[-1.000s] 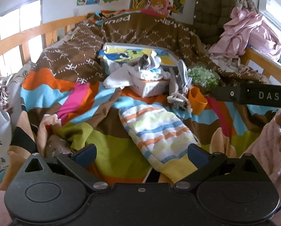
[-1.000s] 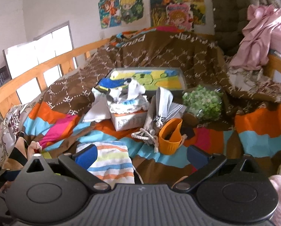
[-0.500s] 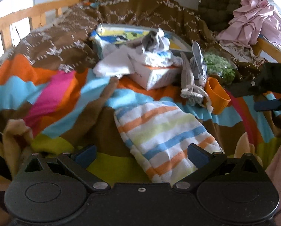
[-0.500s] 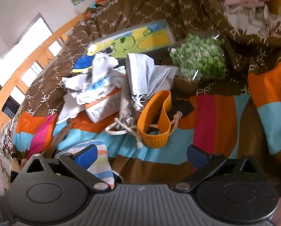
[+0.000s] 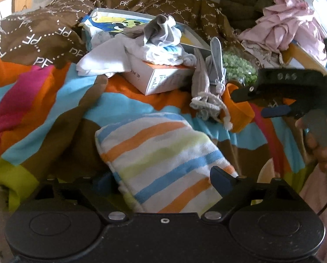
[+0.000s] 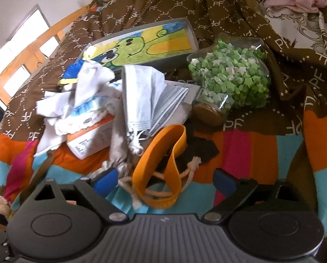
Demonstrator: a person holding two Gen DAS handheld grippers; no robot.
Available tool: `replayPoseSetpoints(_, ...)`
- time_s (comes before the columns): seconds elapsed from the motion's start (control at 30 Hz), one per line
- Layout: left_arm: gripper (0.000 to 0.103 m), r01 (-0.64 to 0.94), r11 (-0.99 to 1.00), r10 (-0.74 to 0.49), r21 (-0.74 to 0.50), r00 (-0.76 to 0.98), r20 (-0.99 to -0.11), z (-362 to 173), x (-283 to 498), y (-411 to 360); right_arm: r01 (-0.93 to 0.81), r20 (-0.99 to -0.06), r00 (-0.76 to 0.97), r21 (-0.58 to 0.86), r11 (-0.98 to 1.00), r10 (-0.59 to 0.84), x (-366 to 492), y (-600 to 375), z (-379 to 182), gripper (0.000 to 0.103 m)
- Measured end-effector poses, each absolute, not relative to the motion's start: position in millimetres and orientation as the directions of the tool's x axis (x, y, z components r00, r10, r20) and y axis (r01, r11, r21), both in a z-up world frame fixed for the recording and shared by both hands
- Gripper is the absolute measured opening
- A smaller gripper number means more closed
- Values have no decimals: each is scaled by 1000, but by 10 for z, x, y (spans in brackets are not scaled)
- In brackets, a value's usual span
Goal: Organize soft objects
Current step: 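Grasp the striped towel with the left gripper while the right grasps the orange strap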
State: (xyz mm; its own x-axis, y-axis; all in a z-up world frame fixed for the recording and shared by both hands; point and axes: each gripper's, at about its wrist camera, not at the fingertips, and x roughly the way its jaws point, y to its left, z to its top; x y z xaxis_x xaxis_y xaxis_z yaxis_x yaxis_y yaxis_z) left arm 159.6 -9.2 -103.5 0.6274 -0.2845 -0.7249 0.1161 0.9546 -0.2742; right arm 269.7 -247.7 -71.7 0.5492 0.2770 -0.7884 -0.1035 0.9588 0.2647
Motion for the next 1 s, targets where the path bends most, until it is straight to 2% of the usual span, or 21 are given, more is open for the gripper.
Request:
replayPoseSetpoints(0.17, 84, 64, 940, -296, -334, 643, -707, -1043, 1655, -47, -71, -805, 520, 290, 954, 284, 2786, -2513, -826, 88)
replayPoseSetpoints(0.3, 75, 40, 937, -287, -347, 654, -700, -1011, 1668, -45, -68, -813, 508, 291, 954, 284, 2800, -2506, -861, 84)
replayPoseSetpoints(0.4, 64, 25, 933, -287, -360, 653, -701, -1003, 1616, -12, -63, -814, 505, 296, 953, 286, 2801, -2514, -870, 83)
replayPoseSetpoints(0.57, 57, 33, 926, -306, -376, 649, -696, -1022, 1594, -43, -44, -814, 505, 309, 950, 288, 2789, -2557, -864, 76)
replayPoseSetpoints(0.87, 21, 55, 896, -374, -440, 627, -684, -1085, 1702, -78, -63, -820, 509, 268, 961, 262, 2761, -2513, -851, 62)
replayPoseSetpoints(1.0, 22, 83, 890, -405, -447, 595, -695, -1128, 1782, -187, -72, -825, 492, 280, 957, 278, 2786, -2498, -902, 60)
